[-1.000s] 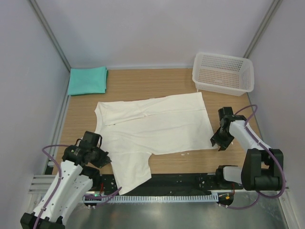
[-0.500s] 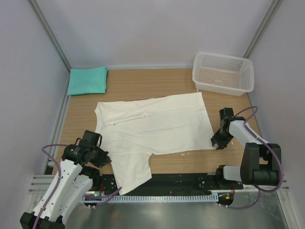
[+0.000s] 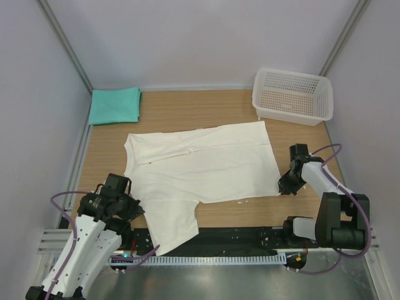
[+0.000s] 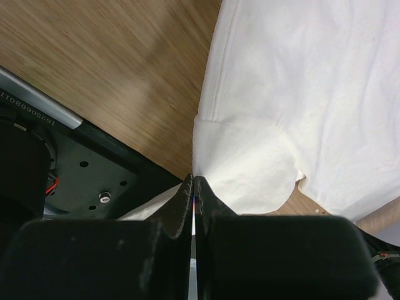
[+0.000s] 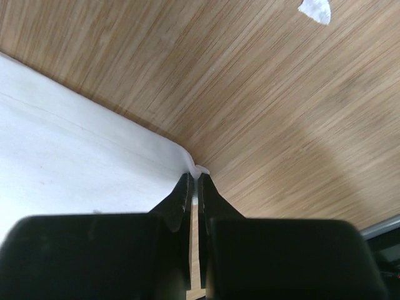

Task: Fold and stack the t-shirts
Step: Fold the tshirt

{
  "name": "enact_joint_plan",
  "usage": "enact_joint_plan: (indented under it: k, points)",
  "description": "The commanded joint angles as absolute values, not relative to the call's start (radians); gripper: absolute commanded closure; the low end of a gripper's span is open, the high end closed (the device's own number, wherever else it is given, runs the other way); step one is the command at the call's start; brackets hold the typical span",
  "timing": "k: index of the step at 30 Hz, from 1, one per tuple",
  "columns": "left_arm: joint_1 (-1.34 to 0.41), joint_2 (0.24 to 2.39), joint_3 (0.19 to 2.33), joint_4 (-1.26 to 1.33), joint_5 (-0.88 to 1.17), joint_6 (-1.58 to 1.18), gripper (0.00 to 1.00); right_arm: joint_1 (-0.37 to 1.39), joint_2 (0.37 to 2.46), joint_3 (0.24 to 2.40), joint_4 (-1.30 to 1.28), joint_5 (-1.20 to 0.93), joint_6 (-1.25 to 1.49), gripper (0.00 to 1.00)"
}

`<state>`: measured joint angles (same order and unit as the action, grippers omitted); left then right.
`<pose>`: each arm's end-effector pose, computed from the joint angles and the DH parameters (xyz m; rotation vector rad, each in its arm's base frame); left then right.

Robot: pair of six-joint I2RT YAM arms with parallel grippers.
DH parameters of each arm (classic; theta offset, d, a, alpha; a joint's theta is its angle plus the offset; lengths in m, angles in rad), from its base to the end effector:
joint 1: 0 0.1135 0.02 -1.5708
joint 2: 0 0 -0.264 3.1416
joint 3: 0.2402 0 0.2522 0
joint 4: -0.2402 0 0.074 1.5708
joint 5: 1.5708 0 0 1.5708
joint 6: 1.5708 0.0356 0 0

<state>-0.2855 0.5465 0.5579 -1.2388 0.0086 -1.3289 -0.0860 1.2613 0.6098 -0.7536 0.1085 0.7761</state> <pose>0.0725 -0.0216 0.2103 -1.4370 2.5043 -0.3702 0.1878 -0.0201 0.1562 1.2440 2.6731 -0.0679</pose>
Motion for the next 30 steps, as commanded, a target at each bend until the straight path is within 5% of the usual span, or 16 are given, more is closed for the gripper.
enact_joint_plan:
  k: [1,22,30]
  points:
    - [-0.279,0.525,0.609,-1.293,-0.037,-1.350,1.00,-0.097,1.293,0.591,-0.785,0.184,0.764,0.98]
    - [-0.279,0.499,0.615,-1.361,-0.051,-1.381,1.00,-0.094,1.293,0.689,-0.851,0.147,0.689,0.99]
    - [-0.279,0.693,0.701,-1.215,-0.063,-1.267,1.00,-0.074,1.328,0.810,-0.815,0.081,0.557,0.99]
